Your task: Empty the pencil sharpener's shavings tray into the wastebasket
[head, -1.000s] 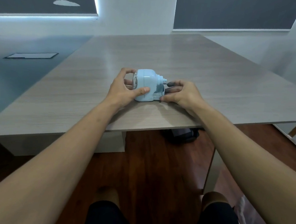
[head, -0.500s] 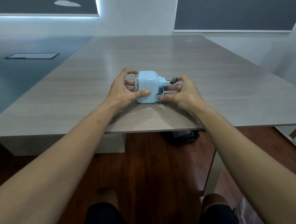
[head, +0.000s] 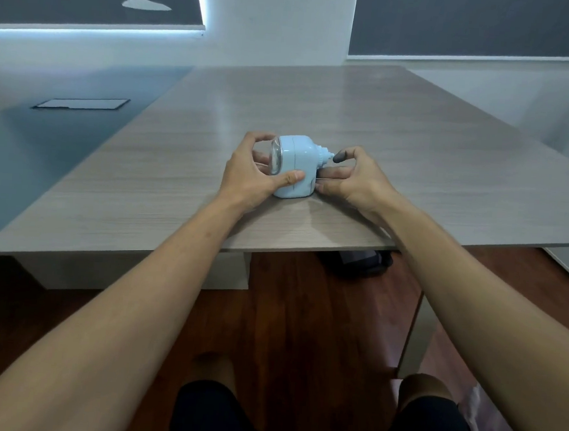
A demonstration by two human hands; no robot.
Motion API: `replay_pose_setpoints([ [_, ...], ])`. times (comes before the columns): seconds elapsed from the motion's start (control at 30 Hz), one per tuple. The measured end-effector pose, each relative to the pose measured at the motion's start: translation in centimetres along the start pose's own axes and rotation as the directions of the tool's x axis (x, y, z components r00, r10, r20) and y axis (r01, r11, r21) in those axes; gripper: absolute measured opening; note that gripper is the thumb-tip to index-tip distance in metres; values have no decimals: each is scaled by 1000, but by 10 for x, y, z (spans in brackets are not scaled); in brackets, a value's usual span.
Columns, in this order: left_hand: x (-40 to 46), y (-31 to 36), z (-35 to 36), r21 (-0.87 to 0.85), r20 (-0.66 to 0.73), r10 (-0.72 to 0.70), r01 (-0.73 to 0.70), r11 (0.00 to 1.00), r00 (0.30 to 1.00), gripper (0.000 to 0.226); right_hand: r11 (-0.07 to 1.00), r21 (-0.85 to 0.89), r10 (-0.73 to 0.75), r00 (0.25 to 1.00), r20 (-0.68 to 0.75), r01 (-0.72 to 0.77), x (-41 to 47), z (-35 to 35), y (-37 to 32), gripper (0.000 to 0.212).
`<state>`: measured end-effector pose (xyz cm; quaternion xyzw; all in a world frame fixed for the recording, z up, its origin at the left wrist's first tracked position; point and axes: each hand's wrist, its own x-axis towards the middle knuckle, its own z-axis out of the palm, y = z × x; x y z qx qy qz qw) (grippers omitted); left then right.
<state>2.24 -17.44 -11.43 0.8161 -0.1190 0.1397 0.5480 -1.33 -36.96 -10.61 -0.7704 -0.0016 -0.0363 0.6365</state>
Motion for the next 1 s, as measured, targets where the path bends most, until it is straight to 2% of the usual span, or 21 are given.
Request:
replay_pose_setpoints([
  [0.07, -2, 0, -4, 35, -57, -29, 31, 999, 998, 85, 1000, -29, 9, 1000, 3, -9, 3, 6, -3, 56],
  [0.2, -9, 0, -25, 119, -186, -67, 90, 989, 980, 68, 994, -112, 1, 999, -35, -5, 8, 19, -9, 52],
  [0.3, -15, -6, -51, 176, -288, -100, 155, 972, 952, 65, 992, -123, -22, 998, -51, 15, 10, 25, -11, 48],
  [0.43, -27, -19, -82, 199, -454, -134, 247, 949, 881, 74, 994, -104, -37, 998, -57, 31, 16, 27, -10, 47],
  [0.53, -36, -25, -105, 212, -554, -144, 306, 928, 820, 72, 993, -107, -46, 997, -56, 40, 20, 32, -10, 47],
  [0.67, -44, -30, -124, 234, -649, -132, 362, 903, 749, 71, 990, -128, -58, 997, -59, 50, 20, 38, -8, 48],
  [0.8, -42, -31, -128, 245, -668, -146, 402, 882, 730, 74, 990, -136, -44, 996, -82, 33, 17, 37, -6, 45],
  [0.9, -46, -29, -124, 248, -679, -138, 403, 881, 721, 86, 988, -156, -40, 994, -104, 23, 12, 32, -5, 42],
  [1.0, -49, -20, -117, 290, -735, -45, 373, 881, 676, 109, 980, -197, -73, 986, -153, 42, 9, 25, -8, 35],
])
